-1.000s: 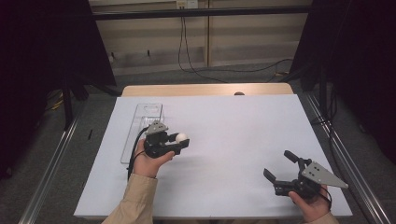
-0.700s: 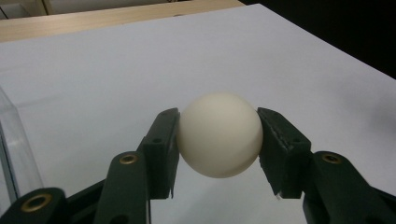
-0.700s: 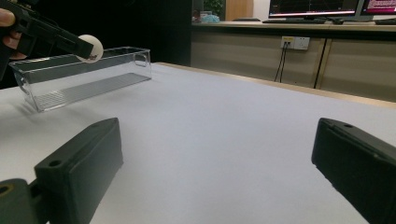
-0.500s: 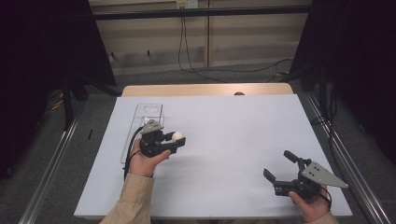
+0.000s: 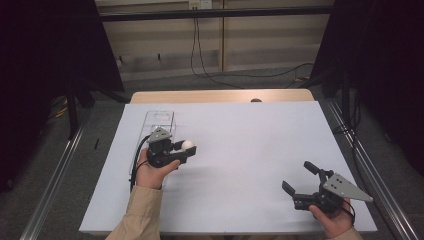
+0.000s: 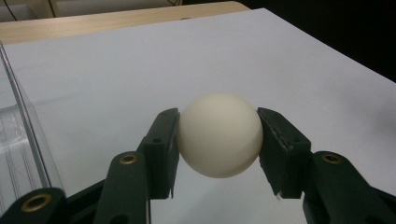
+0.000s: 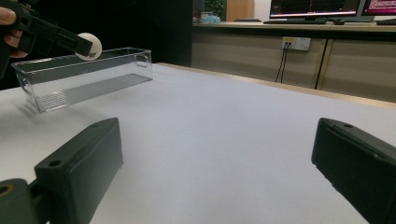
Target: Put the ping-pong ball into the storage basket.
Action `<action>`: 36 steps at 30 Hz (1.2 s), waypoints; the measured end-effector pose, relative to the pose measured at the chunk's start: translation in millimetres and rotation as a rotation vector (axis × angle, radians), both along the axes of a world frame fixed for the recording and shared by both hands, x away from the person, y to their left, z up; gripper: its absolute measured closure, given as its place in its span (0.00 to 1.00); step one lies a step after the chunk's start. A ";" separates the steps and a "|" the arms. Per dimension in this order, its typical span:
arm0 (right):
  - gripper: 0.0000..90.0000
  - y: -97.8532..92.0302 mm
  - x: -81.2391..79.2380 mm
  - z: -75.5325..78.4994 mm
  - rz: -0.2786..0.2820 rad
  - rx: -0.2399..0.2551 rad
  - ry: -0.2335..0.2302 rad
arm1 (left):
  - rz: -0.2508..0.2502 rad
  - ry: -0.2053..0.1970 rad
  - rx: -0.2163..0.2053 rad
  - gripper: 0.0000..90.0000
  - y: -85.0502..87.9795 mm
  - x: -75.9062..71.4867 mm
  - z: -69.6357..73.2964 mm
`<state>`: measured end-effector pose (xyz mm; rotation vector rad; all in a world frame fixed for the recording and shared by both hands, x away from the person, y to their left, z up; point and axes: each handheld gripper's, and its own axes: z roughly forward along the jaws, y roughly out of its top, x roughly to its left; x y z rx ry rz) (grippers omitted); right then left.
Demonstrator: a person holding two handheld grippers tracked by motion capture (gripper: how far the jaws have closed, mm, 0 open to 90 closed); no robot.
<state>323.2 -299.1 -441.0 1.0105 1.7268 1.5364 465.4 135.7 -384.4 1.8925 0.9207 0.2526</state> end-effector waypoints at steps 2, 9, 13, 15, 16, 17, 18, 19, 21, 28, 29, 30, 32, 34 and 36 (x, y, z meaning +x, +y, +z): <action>0.02 0.0 0.0 0.0 0.000 0.000 0.000 | 0.000 -0.002 -0.008 0.57 0.3 0.3 -0.2; 0.02 -0.2 -0.4 0.4 -0.001 0.001 0.002 | 0.002 0.001 -0.003 0.57 4.4 1.2 0.1; 0.02 -0.2 -0.2 0.5 -0.003 0.003 0.001 | 0.011 -0.003 -0.008 0.57 5.1 1.0 0.6; 0.02 -0.1 -0.1 0.3 -0.005 0.003 0.000 | 0.010 -0.003 -0.013 0.57 5.9 1.2 0.8; 0.02 -0.1 0.0 0.3 -0.006 0.004 -0.001 | 0.010 -0.005 -0.008 0.57 7.1 1.4 1.2; 0.02 -0.3 -0.3 0.4 -0.003 0.002 0.002 | 0.016 -0.004 -0.014 0.57 7.3 1.2 1.3; 0.02 -0.2 -0.3 0.4 -0.002 0.003 0.002 | 0.022 -0.006 -0.009 0.57 7.7 1.1 1.5; 0.02 -0.4 -0.3 0.3 0.003 -0.003 0.001 | 0.023 -0.008 -0.005 0.57 8.5 1.2 1.8; 0.02 -0.4 -0.3 0.4 0.003 -0.003 0.001 | 0.017 -0.006 -0.009 0.57 10.2 1.6 2.0; 0.02 -0.3 -0.4 0.6 0.003 -0.003 0.001 | 0.033 -0.015 -0.007 0.57 13.4 1.4 3.2; 0.02 -0.3 -0.4 0.6 0.003 -0.003 0.001 | 0.036 -0.016 -0.008 0.57 13.6 1.4 3.3; 0.02 -0.3 -0.4 0.5 0.004 -0.003 0.001 | 0.034 -0.015 -0.012 0.57 13.9 1.4 3.3; 0.02 -0.3 -0.3 0.6 0.001 0.000 0.000 | 0.041 -0.015 -0.015 0.57 14.6 1.4 3.6; 0.02 -0.4 -0.3 0.5 -0.001 -0.002 -0.001 | 0.046 -0.015 -0.017 0.57 15.2 1.2 3.9; 0.02 -0.4 -0.2 0.5 0.001 -0.002 -0.003 | 0.045 -0.017 -0.016 0.57 16.6 1.5 4.3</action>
